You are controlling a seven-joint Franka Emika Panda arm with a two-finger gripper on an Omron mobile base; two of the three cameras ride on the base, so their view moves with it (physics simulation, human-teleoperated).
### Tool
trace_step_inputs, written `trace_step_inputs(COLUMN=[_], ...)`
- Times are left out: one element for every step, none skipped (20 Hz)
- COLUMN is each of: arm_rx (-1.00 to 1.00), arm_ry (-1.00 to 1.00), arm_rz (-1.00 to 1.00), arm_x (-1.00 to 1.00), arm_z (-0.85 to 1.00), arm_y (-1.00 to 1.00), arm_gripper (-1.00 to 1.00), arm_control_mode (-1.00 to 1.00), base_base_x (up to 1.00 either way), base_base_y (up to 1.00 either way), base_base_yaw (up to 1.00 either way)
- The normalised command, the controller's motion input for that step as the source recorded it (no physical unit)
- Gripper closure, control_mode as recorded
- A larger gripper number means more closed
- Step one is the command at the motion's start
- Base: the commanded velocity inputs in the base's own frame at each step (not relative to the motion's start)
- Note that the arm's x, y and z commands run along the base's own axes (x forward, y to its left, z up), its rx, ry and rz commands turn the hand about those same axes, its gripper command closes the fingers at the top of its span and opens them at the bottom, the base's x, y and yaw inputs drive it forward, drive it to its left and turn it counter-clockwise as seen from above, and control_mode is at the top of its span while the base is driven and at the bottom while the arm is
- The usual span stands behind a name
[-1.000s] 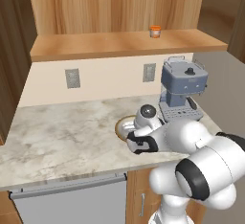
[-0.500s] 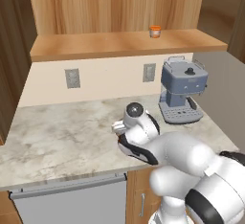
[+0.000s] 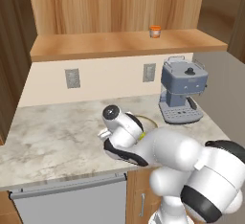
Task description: Pick the lemon from the cabinet and place it in the bowl. Then pick the bowl and place it in the sink. Then turn on the sink facuet.
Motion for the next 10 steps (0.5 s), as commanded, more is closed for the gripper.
trace_step_inputs(arm_rx=[-0.16,-0.16,-0.17,-0.17,-0.17,-0.15,-0.13,-0.13,-0.12,-0.11], arm_ry=[0.13,0.13,0.12,0.13,0.10,0.10,0.10,0.09,0.09,0.09], arm_rz=[0.01,0.01,0.01,0.00,0.00,0.00,0.00,0.00,0.00,0.00], arm_x=[0.04,0.00,0.00,0.00,0.00,0.00,0.00,0.00,0.00,0.00], arm_z=[-0.15,-0.24,-0.27,-0.33,-0.33,-0.39,-0.44,-0.45,-0.44,-0.44], arm_y=[0.00,0.00,0.00,0.00,0.00,0.00,0.00,0.00,0.00,0.00], arm_gripper=[-1.00,-1.00,-1.00,-1.00,-1.00,-1.00,-1.00,-1.00,-1.00,-1.00], arm_control_mode=[-1.00,-1.00,-1.00,-1.00,-1.00,-1.00,-1.00,-1.00,-1.00,-1.00], base_base_x=[0.00,0.00,0.00,0.00,0.00,0.00,0.00,0.00,0.00,0.00], base_base_y=[0.00,0.00,0.00,0.00,0.00,0.00,0.00,0.00,0.00,0.00], base_base_yaw=[0.00,0.00,0.00,0.00,0.00,0.00,0.00,0.00,0.00,0.00])
